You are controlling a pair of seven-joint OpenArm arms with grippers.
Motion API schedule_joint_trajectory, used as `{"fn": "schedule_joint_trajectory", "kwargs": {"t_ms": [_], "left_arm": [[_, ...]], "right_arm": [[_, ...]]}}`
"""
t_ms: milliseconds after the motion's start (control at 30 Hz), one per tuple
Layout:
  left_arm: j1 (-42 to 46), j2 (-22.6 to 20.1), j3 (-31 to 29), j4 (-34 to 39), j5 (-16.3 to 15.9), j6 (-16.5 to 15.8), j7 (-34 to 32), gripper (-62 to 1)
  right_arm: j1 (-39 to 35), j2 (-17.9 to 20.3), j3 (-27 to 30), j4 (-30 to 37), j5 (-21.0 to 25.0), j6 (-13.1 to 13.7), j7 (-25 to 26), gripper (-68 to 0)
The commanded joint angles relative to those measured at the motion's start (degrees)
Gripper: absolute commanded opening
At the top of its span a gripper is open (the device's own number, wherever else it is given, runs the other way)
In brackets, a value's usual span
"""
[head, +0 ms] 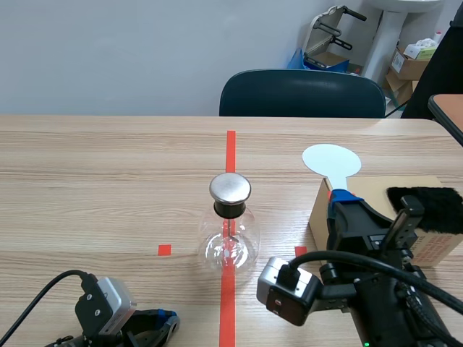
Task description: Do the electroscope experiment
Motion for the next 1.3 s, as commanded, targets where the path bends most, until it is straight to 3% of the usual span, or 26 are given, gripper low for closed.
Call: {"fn": "schedule_joint_trajectory", "kwargs": {"t_ms": [0,600,1267], "left_arm": [[2.97,0.28,1.46,-0.76,1.16,-1.16,3.1,-57.3],[2.97,0.28,1.46,-0.76,1.16,-1.16,3.1,-57.3],[2.97,0.28,1.46,-0.76,1.16,-1.16,3.1,-57.3]], "right_arm": [[0.68,0.15,0.2,0.52,-0.09,-0.63,-0.17,-66.0],[0.68,0.15,0.2,0.52,-0.09,-0.63,0.87,-66.0],[0.7,0.15,0.2,0.52,-0.09,-0.63,26.84,-66.0]]}}
